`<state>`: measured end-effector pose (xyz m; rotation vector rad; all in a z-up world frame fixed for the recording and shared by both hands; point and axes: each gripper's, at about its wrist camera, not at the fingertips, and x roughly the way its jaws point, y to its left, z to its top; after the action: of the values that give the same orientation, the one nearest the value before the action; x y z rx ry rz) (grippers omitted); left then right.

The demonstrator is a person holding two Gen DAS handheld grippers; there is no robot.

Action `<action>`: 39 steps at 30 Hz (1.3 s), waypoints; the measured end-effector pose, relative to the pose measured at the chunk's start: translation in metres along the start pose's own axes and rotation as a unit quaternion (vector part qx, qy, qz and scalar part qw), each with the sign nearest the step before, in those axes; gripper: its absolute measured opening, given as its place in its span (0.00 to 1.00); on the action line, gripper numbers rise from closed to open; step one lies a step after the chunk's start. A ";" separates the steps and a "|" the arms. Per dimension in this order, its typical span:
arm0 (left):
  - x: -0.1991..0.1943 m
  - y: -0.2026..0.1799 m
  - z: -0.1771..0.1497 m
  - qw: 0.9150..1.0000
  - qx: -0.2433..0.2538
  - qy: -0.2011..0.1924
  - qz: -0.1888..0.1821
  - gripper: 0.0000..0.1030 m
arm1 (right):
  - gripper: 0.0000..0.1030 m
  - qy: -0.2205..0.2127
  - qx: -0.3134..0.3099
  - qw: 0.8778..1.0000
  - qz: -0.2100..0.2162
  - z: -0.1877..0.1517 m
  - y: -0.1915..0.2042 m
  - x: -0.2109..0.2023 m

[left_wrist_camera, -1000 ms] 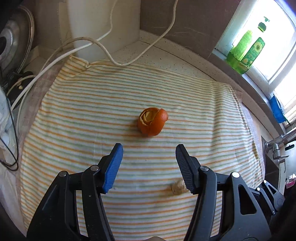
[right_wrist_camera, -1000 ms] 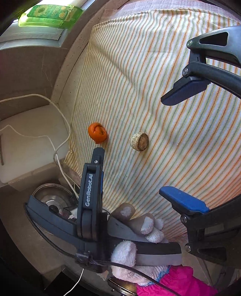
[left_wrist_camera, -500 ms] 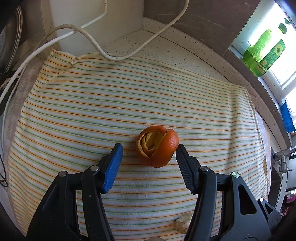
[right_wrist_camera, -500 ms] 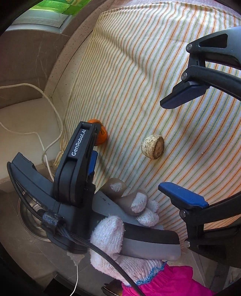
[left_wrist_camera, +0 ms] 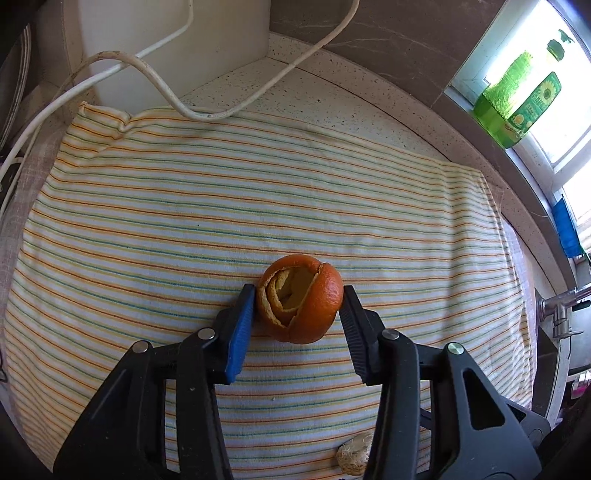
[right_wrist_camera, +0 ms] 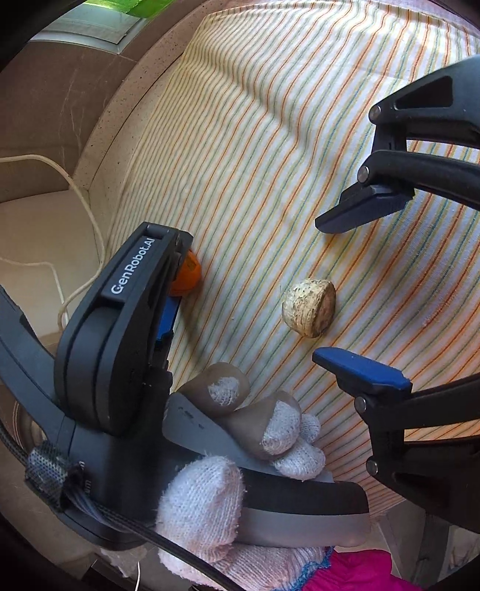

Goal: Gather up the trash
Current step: 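Grasp the orange peel with the left gripper while the right gripper grasps the round beige item, then lift the orange peel and round item and carry both down over the blue basket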

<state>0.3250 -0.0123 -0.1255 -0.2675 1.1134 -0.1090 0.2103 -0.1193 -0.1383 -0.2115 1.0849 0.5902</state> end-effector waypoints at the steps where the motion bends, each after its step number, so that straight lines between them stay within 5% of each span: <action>1: -0.001 0.001 0.000 1.000 -0.002 -0.002 0.000 0.44 | 0.63 0.001 -0.002 1.000 -0.003 0.001 0.000 0.002; 6: -0.013 0.008 -0.001 1.000 -0.012 -0.015 -0.001 0.43 | 0.56 -0.001 -0.007 1.000 -0.008 0.007 -0.002 0.008; 11: -0.029 0.015 -0.006 0.999 -0.014 -0.030 0.009 0.43 | 0.33 -0.008 -0.006 1.000 0.009 0.010 0.000 0.008; 39: -0.143 0.054 -0.100 0.996 -0.020 -0.085 0.035 0.42 | 0.32 -0.052 0.005 0.998 0.023 -0.032 0.033 -0.055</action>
<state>0.1698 0.0548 -0.0572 -0.2683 0.9564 -0.0007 0.1494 -0.1252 -0.1013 -0.1460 0.9940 0.6313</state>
